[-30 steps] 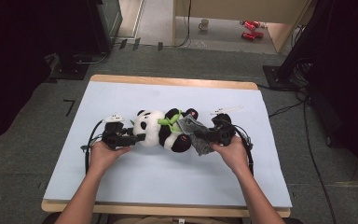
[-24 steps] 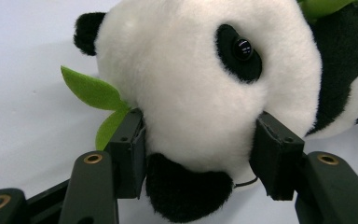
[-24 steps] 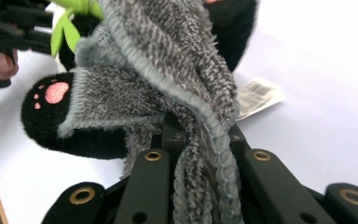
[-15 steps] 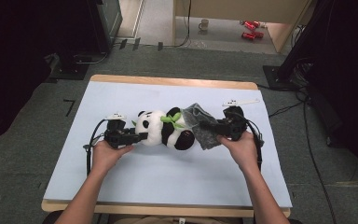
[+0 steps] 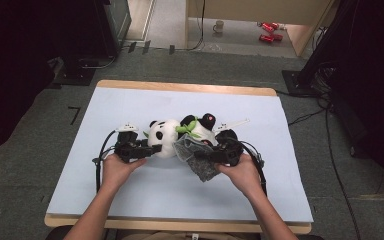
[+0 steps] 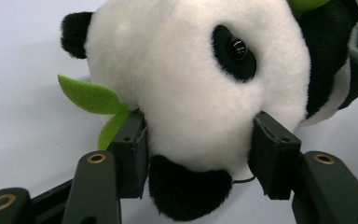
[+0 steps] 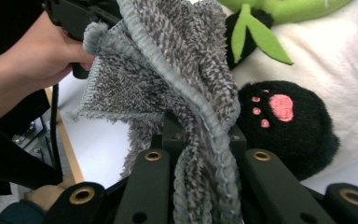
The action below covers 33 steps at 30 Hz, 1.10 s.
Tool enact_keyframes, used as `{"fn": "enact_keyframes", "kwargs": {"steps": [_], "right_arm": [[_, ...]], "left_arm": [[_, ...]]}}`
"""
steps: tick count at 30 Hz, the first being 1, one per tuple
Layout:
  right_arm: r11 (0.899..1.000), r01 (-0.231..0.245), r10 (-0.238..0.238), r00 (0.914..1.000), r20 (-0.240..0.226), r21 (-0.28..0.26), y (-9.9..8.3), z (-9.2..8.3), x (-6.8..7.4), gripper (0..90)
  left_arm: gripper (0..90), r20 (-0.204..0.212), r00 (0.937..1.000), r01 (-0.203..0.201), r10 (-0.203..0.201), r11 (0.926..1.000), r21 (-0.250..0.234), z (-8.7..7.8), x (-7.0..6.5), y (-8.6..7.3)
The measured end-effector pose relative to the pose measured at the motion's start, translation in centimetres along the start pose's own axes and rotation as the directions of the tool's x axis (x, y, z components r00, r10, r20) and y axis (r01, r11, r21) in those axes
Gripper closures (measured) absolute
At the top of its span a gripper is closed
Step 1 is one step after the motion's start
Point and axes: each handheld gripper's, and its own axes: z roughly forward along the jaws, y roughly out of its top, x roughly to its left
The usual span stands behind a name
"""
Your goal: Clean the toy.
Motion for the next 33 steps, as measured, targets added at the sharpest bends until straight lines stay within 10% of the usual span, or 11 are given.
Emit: {"fn": "enact_keyframes", "kwargs": {"steps": [12,33], "right_arm": [[0.995,0.091,-0.085,0.989,0.121,-0.046,-0.1,0.3,-1.1,79.2],[0.988,0.054,-0.035,0.9906,0.132,-0.143,2.5,0.2,-4.1,79.1]], "left_arm": [[35.2,0.044,0.9955,-0.081,0.084,0.9949,-0.059,-0.9,0.2,0.4],[27.5,0.016,0.9738,-0.223,0.227,0.9668,-0.125,-1.9,1.5,0.0]]}}
